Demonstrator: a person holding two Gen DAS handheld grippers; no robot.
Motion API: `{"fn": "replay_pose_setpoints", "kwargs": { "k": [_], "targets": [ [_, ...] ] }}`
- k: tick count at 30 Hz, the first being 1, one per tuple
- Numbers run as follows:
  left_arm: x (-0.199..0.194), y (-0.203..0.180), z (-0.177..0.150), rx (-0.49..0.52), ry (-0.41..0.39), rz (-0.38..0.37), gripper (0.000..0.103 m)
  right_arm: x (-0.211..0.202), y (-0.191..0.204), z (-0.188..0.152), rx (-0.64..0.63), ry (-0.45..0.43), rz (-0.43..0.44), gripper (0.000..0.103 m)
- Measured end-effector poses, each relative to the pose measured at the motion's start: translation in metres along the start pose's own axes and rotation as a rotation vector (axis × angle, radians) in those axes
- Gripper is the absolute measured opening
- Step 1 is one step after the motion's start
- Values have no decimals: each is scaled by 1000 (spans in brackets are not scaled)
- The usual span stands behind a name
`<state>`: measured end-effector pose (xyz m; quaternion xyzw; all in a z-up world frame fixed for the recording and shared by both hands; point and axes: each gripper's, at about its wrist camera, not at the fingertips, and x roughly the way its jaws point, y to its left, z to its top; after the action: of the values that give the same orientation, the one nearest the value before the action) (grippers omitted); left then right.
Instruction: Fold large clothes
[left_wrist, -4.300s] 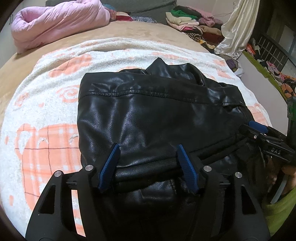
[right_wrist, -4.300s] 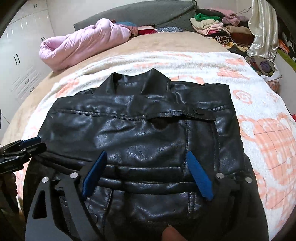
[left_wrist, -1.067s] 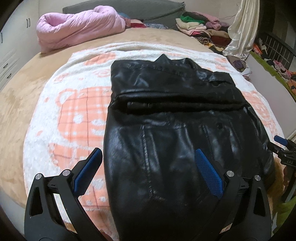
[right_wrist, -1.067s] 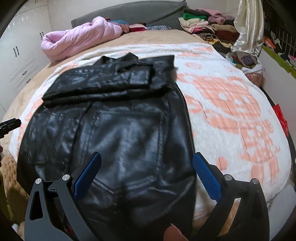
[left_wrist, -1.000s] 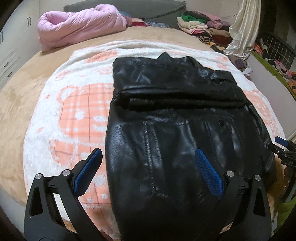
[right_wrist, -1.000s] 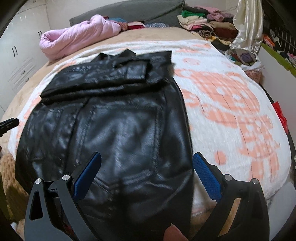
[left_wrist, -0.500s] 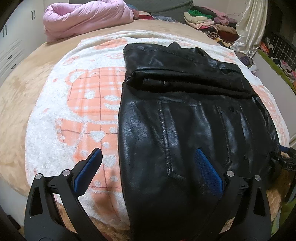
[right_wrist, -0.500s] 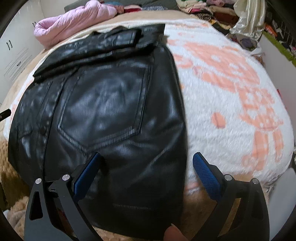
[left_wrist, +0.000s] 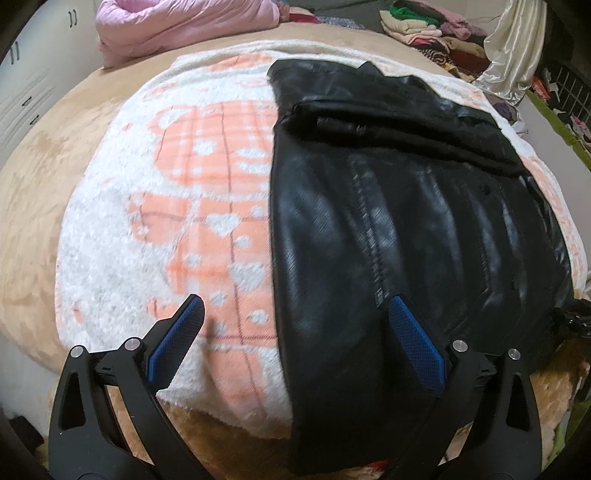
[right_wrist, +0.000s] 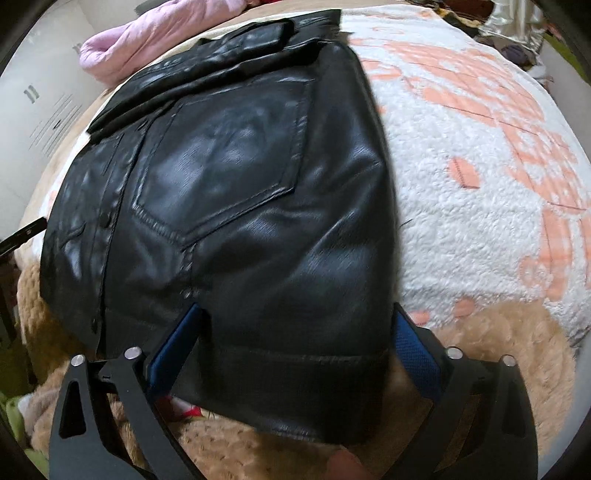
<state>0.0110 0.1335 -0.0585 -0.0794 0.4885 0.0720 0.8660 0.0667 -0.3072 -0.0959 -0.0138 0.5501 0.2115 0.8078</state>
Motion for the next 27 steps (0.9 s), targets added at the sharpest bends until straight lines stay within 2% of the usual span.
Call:
{"fn": "replay_pose_setpoints", "kwargs": {
  "k": [3,4,5,6,11,12,13,17,22,25,27],
  "targets": [
    [4,7,-9,-10,27,3,93,-8,0,-3,-11,-21,10,52],
    [5,10,-14,-15,37,1,93,-12,-1,-3,-2,-35,20,35],
    [6,13,-17,-20,45,-4,93,-18,-4,-3,13,-54,48,23],
    [6,14,-20,-24,50,-12,93,-20,-3,-1,16,-66,57,19],
    [5,23,-37,-52,78,-93,92,-43,3,5,0,-148,110,13],
    [4,23,-40,-57,84,-114,89,-48,3,8,3,-166,131,12],
    [3,23,-43,-60,92,-143,80,-51,3,9,7,-179,148,12],
    [-3,21,-54,-57,101,-164,68,-66,5,18,24,-238,220,11],
    [-10,19,-69,-73,138,-227,69,-80,5,36,43,-304,285,11],
    [-5,21,-76,-113,180,-306,69,-87,5,47,46,-344,312,11],
    [-2,20,-76,-132,193,-348,47,-89,5,54,51,-366,330,11]
  ]
}}
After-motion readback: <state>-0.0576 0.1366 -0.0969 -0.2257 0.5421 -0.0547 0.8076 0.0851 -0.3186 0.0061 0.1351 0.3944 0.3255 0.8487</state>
